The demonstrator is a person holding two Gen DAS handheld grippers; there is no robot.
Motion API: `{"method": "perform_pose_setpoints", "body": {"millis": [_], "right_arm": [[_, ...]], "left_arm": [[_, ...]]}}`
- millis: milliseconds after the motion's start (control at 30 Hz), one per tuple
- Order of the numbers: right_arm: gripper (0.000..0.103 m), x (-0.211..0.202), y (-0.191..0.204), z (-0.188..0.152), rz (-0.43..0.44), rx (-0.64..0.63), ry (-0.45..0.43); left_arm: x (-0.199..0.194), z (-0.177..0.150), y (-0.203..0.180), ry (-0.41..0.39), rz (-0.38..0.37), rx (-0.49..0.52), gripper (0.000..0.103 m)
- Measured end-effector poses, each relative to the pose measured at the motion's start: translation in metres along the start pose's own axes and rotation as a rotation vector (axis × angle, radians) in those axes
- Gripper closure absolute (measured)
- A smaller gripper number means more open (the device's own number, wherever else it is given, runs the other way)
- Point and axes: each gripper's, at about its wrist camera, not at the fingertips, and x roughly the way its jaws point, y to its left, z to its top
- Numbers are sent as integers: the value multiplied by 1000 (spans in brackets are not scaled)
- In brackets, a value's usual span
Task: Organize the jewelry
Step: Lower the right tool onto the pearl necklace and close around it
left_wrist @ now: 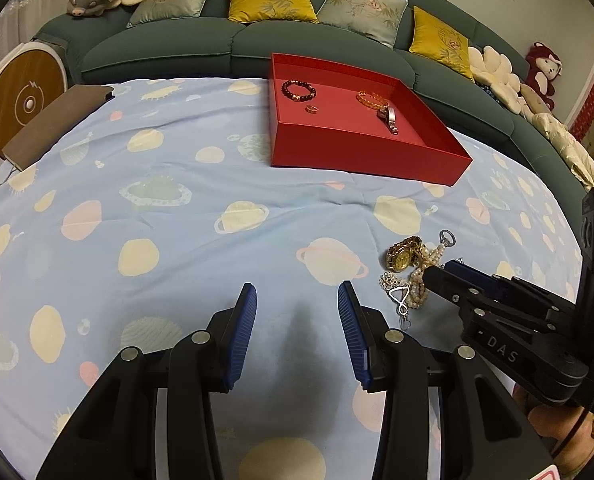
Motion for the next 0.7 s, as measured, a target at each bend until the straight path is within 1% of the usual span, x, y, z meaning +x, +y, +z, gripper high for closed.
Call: {"method": "perform_pose_setpoints", "body": {"millis": [167,367,433,567,700], "right_arm": [[75,12,2,3,-13,1,10],[75,16,5,6,-28,-10,2],[77,16,5,6,-34,-12,2],[78,16,4,5,-48,-15,8],[85,15,3,4,-62,-27,16]], "left_arm": [[-1,0,1,-2,-9,-9,63],[-2,1,3,3,-19,-19,63],[-2,1,3,3,-21,-22,63],[-3,2,4,2,-26,-28,63],[-2,2,4,3,-29,-29,63]]}}
